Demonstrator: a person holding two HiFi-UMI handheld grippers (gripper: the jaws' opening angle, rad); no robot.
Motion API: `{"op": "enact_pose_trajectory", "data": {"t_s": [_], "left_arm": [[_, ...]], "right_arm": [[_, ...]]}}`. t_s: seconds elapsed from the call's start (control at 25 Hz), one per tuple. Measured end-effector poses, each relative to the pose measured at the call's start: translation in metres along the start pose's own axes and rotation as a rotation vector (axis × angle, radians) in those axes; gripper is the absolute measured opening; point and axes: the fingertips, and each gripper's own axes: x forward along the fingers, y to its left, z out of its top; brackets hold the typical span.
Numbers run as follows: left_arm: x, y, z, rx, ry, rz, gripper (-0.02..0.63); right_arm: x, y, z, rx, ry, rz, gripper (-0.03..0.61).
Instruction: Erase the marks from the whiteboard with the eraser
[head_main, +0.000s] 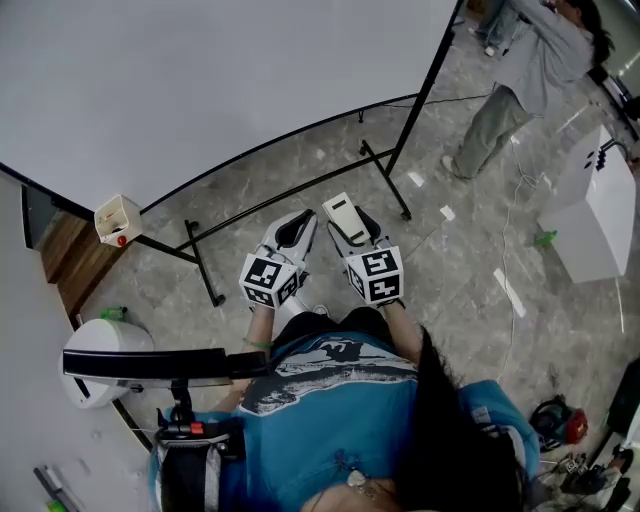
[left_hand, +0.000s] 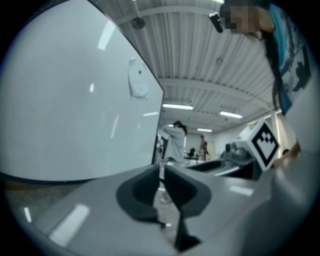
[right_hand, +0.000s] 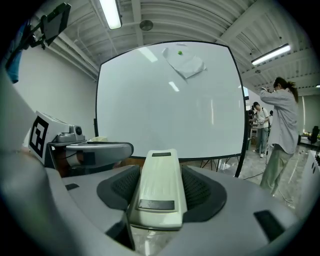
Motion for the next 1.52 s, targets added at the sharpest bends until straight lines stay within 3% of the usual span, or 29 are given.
{"op": "enact_pose_trajectory", "data": {"t_s": [0.28,0.52,0.84,1.08,1.28,1.52], "left_arm": [[0.030,0.026,-0.013,-0.029,0.024,0.000,0.029],[0.062,0.056,-0.012,-0.047,0.013,0.071,0.029],[0.126,0.101,0.015,-0.039,-0.037,0.196,0.029],[0.167,0.120,0.020,-0.037,-0.032,0.273,0.029],[0.189,0.139,0.022,-0.037,-0.014,0.333,0.029],[0.196,0.156,0.020,-0.034,0.006,0.391,0.029]], "right_arm": [[0.031,-0.036,0.007,-0.021,0.005,-0.041,0.264],[0.065,-0.080,0.041,-0.146,-0.069,-0.059,0.264],[0.137,-0.136,0.115,-0.240,-0.187,0.046,0.264],[0.185,-0.155,0.167,-0.392,-0.312,0.116,0.264],[0.220,-0.158,0.201,-0.600,-0.418,0.102,0.264],[0.246,-0.140,0.218,-0.749,-0.487,0.155,0.263]]}}
